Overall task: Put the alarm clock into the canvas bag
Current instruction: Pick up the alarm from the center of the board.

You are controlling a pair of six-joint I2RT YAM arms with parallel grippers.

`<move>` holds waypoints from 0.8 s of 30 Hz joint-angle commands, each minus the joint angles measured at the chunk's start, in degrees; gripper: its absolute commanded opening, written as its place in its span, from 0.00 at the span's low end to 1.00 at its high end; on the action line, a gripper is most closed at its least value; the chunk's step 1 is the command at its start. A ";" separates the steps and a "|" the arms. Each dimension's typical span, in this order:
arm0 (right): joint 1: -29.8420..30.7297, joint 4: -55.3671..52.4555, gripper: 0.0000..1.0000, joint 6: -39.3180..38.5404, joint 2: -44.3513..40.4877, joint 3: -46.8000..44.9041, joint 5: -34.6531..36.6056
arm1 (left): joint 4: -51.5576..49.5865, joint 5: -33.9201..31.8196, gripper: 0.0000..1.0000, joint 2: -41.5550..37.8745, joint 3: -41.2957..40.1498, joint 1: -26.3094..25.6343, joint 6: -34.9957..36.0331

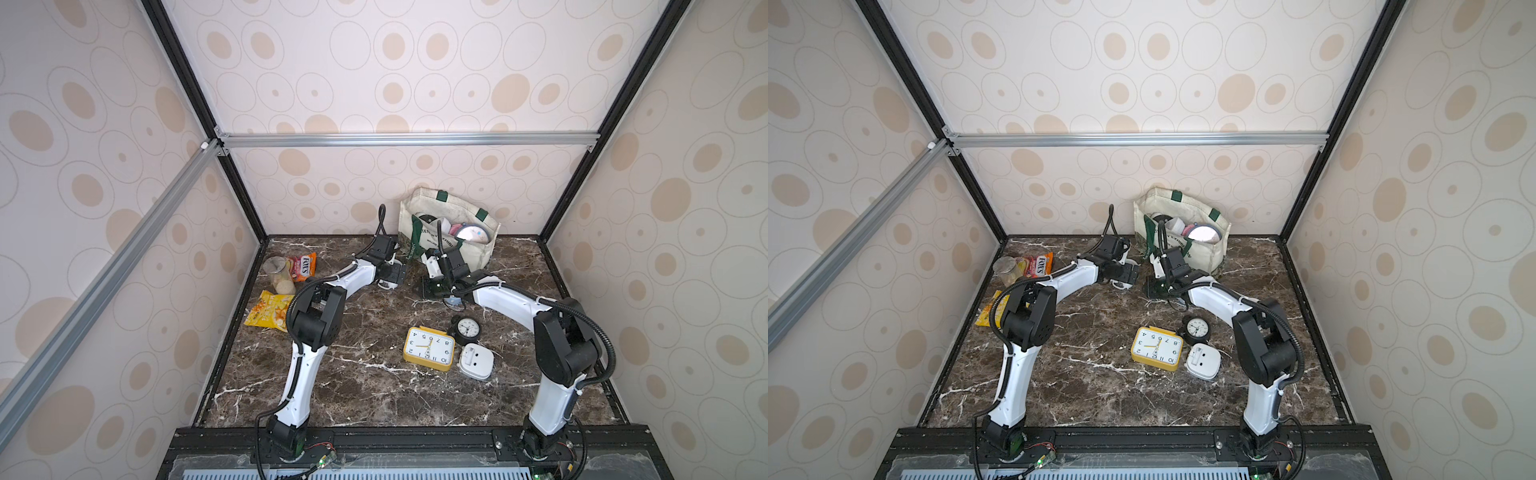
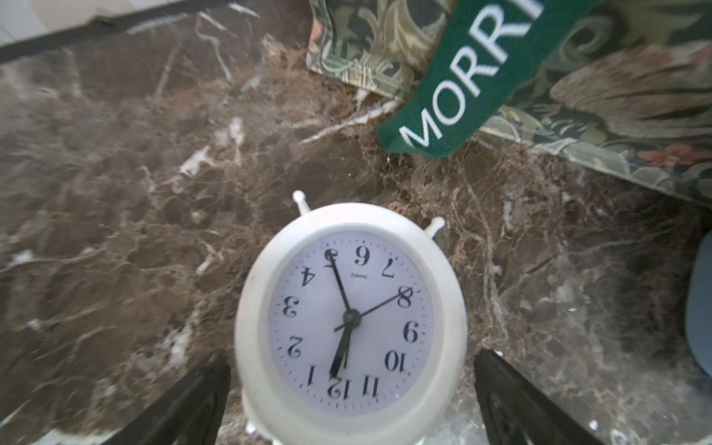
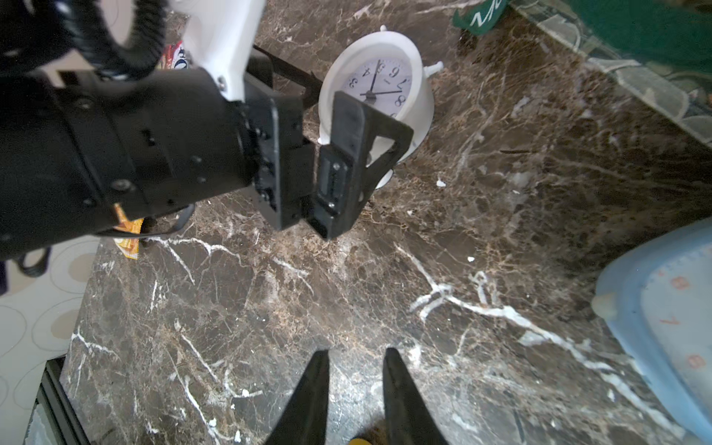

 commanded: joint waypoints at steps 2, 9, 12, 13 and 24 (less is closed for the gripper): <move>0.01 0.87 0.27 1.08 -1.04 -1.85 -1.35 | -1.32 -0.73 0.98 0.91 2.72 -0.06 0.91; -0.08 1.40 0.27 1.59 -0.46 -2.61 -2.38 | 0.86 -3.22 0.98 1.87 3.34 -0.12 -0.44; -0.17 1.24 0.27 1.85 -0.58 -2.70 -2.49 | -0.58 -3.40 0.98 3.85 6.14 -0.06 -0.89; -0.27 1.46 0.27 1.95 -0.75 -2.94 -2.62 | -1.01 -3.17 0.98 4.51 7.06 -0.07 -1.01; -0.95 3.10 0.27 3.01 -2.31 -4.92 -3.99 | -2.44 -2.52 0.91 7.13 11.44 -0.07 -4.27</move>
